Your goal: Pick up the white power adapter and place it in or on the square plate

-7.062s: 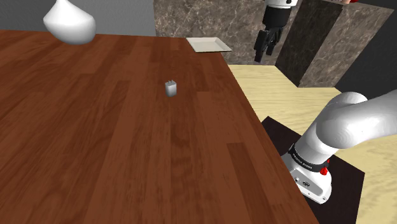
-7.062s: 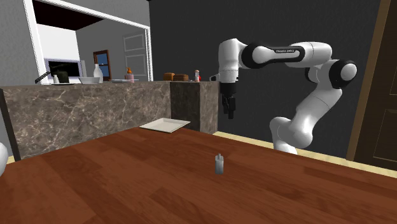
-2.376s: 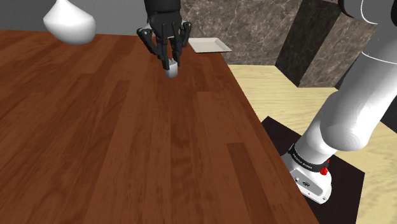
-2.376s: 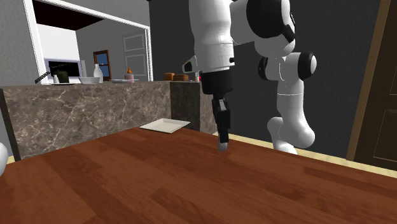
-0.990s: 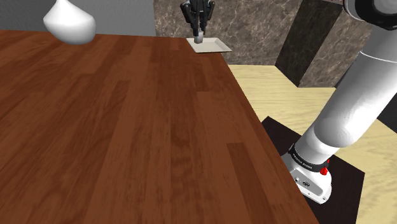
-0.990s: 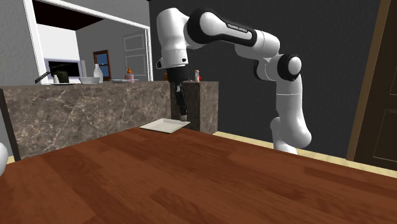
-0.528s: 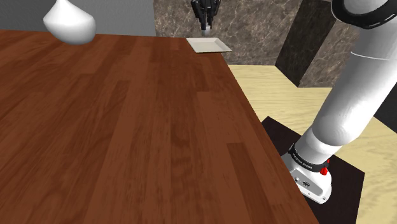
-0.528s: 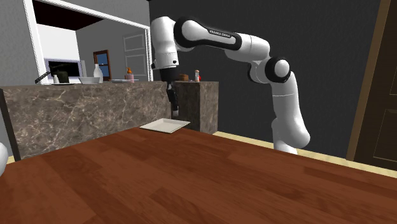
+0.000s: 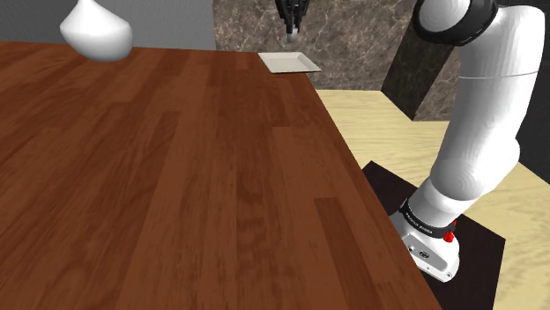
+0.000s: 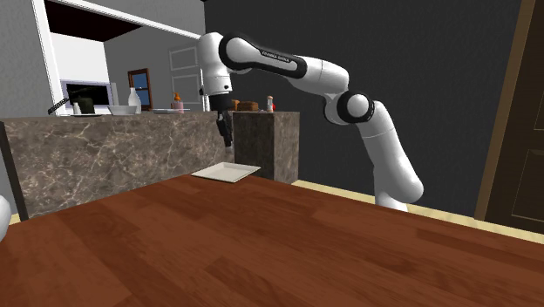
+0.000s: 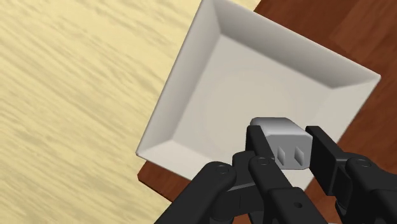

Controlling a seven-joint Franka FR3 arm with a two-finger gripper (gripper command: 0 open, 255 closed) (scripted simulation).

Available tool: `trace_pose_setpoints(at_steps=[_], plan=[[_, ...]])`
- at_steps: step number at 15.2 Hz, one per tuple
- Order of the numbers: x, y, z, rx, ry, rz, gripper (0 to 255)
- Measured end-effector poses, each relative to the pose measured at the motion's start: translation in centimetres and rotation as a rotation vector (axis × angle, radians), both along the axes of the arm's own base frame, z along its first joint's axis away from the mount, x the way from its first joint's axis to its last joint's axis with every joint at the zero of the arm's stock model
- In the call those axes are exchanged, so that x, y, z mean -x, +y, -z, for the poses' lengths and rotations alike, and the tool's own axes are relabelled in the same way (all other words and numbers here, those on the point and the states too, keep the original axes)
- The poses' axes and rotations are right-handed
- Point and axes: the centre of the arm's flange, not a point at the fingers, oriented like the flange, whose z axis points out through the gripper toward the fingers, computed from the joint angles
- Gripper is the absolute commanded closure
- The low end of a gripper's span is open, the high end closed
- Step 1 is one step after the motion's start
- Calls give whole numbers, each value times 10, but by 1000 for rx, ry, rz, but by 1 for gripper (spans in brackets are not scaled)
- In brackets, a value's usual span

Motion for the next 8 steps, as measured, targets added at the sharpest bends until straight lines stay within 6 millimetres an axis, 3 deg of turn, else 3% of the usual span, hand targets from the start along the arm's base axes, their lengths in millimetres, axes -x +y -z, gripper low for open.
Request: trace_pose_setpoints(at_steps=[8], plan=[[-3,-7,39,0,0,-1,255]])
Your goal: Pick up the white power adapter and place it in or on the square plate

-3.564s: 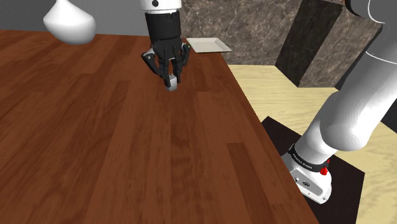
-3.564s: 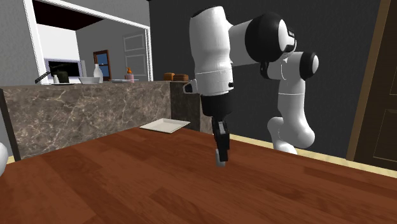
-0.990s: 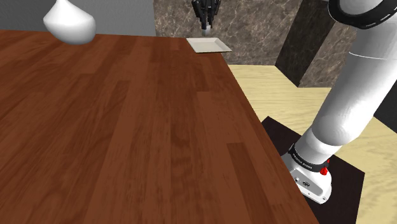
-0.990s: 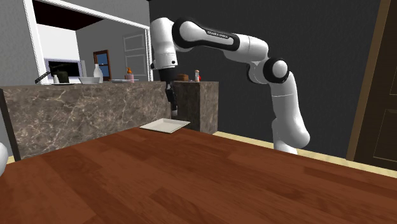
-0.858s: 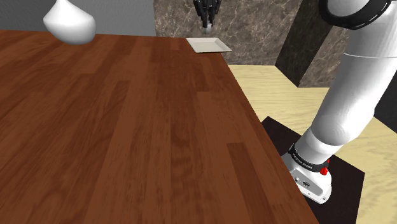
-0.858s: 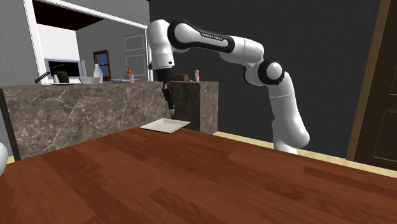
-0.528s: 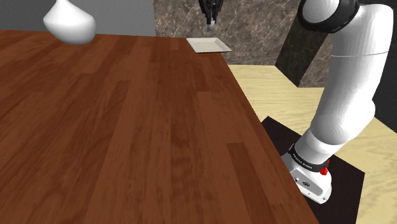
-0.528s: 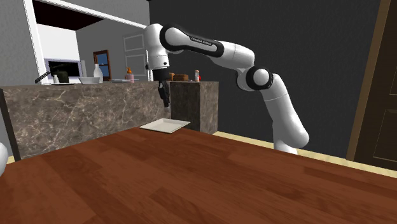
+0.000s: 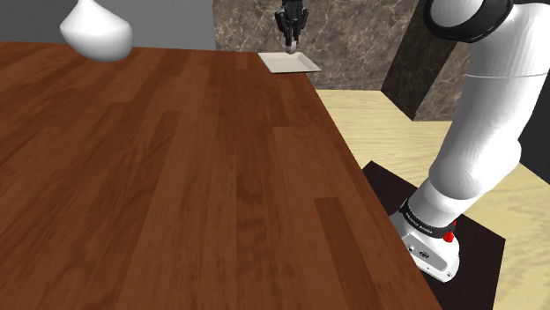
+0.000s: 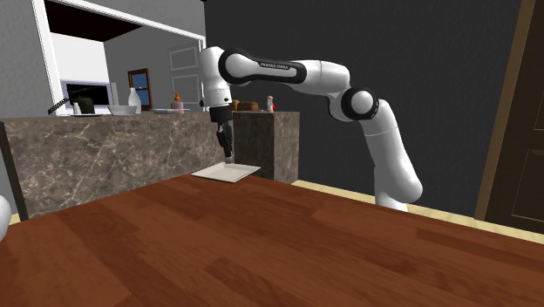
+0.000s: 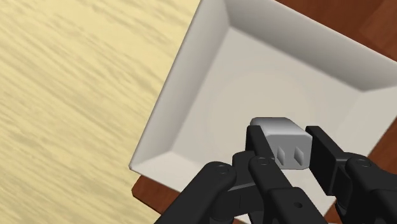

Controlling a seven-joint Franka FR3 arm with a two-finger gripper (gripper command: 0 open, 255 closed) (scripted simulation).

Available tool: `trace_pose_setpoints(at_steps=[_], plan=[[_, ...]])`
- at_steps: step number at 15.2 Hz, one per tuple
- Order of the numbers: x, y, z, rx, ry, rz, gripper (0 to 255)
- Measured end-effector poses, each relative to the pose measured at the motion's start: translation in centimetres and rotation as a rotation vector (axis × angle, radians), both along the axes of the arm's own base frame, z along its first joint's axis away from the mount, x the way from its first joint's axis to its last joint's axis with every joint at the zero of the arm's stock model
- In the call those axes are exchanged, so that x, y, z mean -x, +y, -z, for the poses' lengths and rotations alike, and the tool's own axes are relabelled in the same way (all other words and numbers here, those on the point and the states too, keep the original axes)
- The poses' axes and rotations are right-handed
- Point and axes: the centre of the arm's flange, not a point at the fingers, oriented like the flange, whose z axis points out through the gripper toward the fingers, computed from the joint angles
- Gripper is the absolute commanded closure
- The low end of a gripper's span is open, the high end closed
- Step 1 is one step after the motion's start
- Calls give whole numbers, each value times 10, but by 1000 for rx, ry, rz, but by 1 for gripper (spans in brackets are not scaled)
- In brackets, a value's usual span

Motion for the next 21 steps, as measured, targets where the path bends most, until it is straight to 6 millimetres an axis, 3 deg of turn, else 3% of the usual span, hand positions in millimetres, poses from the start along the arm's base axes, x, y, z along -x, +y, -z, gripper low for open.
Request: trace_pose_setpoints(at_steps=[6,13,14,21], plan=[[0,-2,32,0,0,0,255],[0,-1,37,0,-1,0,255],[0,-1,37,0,-1,0,0],[-1,0,32,0,-1,0,0]])
